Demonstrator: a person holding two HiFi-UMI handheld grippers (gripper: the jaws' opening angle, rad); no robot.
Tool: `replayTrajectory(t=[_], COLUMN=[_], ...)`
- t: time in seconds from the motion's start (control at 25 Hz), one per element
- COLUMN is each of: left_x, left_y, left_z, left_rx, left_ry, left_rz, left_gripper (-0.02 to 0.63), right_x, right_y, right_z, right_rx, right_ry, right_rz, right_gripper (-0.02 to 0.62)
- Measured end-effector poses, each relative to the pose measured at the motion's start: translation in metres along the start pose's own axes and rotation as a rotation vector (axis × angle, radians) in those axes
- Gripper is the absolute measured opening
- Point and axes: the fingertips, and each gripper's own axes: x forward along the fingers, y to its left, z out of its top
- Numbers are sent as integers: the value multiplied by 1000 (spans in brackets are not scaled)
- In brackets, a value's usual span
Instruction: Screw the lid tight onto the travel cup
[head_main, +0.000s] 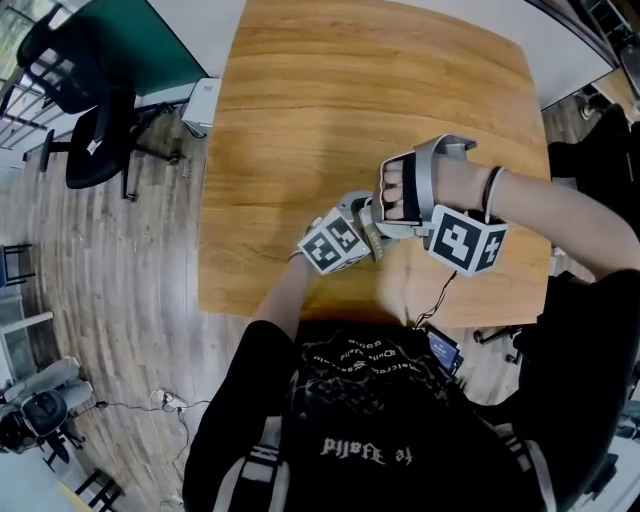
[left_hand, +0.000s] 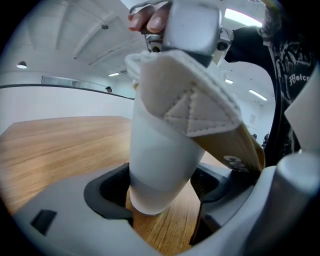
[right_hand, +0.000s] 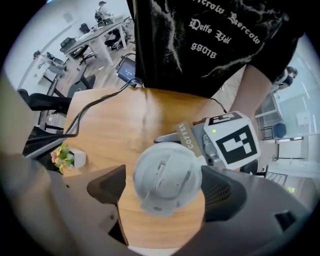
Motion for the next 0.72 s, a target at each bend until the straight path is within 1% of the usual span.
replayTrajectory(t=[0.08,0.16,0.2,0.32,0.44,0.6,0.72], left_x=[0,-1,-1,1,0,-1,0], left_y=[2,4,3,1,2,2,2], left_z=[-2,-4,-4,-5,-3,-3,-3], left_rx=[0,1,0,-3,-6,-11,-19], left_ry=[1,4,5,4,5,10,9], left_rz=[-1,1,1,2,4,8,17], left_gripper=[403,403,403,403,403,403,403], right_x=[1,3,3,2,-2,-3,-4], right_y=[-7,-10,-11,-14,-19,-24,-28], right_z=[0,-1,0,3,1,-3,-7], right_rx=[16,74,128,346,556,858,1072], right_ry=[-15,-34,-49,-111,-165,-240,-303], right_rz=[-32,-20,-9,9,0,-39,-97], right_gripper=[418,417,417,417,416,416,416])
